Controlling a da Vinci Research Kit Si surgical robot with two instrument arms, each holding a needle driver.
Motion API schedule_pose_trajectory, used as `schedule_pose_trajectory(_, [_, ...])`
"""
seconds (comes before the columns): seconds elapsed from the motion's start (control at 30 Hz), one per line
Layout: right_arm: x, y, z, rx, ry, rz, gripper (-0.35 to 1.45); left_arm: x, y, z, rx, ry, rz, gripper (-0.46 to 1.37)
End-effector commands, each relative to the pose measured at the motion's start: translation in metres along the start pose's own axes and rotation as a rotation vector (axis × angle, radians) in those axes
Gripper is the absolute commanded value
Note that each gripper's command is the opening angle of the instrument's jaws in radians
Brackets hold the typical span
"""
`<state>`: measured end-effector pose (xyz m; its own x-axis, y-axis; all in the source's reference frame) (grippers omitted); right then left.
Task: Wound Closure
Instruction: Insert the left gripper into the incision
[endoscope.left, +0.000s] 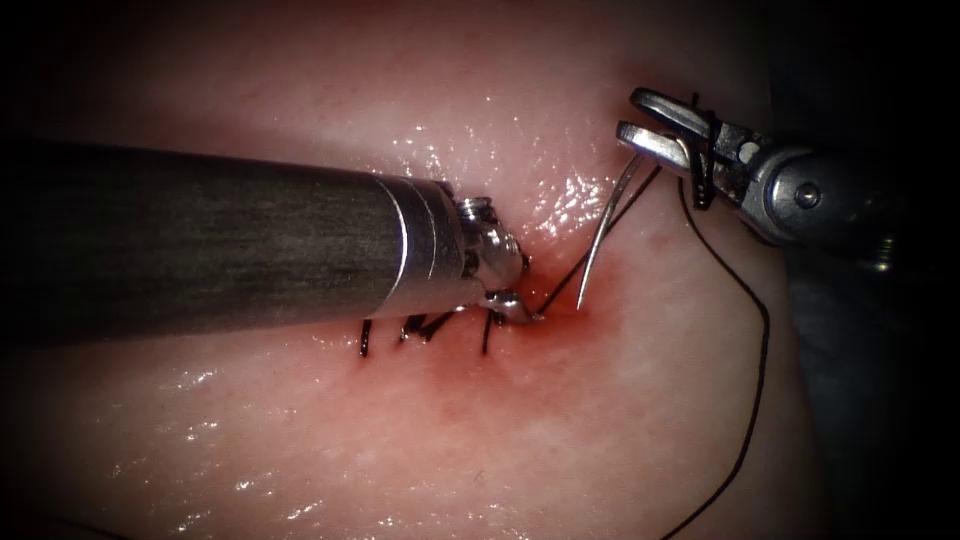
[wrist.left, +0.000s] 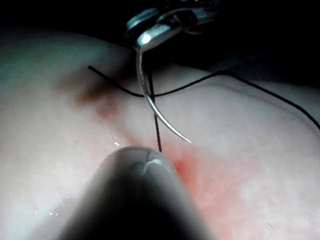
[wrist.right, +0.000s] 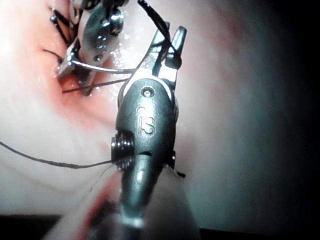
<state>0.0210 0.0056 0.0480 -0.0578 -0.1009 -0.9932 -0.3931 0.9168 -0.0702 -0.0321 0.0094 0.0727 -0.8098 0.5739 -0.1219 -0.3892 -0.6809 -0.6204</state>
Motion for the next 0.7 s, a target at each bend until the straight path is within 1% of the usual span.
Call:
schedule_pose_trajectory(0.03, [0.0000, 0.0000, 0.0000, -0.007, 0.000, 0.000, -0.35, 0.0000, 0.0000, -0.0001, -0.001, 0.004, 0.001, 0.62])
schedule_pose_trajectory(0.27, [0.0000, 0.0000, 0.0000, -0.007, 0.000, -0.006, -0.35, 0.0004, 0.0000, -0.0010, 0.001, 0.025, 0.004, 0.62])
schedule_pose_trajectory(0.43, [0.0000, 0.0001, 0.0000, -0.007, -0.001, -0.006, -0.35, 0.0005, 0.0001, -0.0022, 0.002, 0.040, 0.001, 0.63])
schedule_pose_trajectory(0.53, [0.0000, 0.0001, 0.0000, -0.007, 0.000, -0.006, -0.35, 0.0006, 0.0003, -0.0030, 0.013, 0.057, 0.013, 0.65])
schedule_pose_trajectory(0.57, [0.0000, 0.0001, 0.0000, -0.007, 0.000, -0.006, -0.35, 0.0006, 0.0006, -0.0037, 0.020, 0.072, 0.019, 0.64])
schedule_pose_trajectory(0.7, [0.0000, 0.0001, 0.0000, -0.007, 0.000, -0.006, -0.35, 0.0006, 0.0014, -0.0050, 0.021, 0.104, 0.040, 0.67])
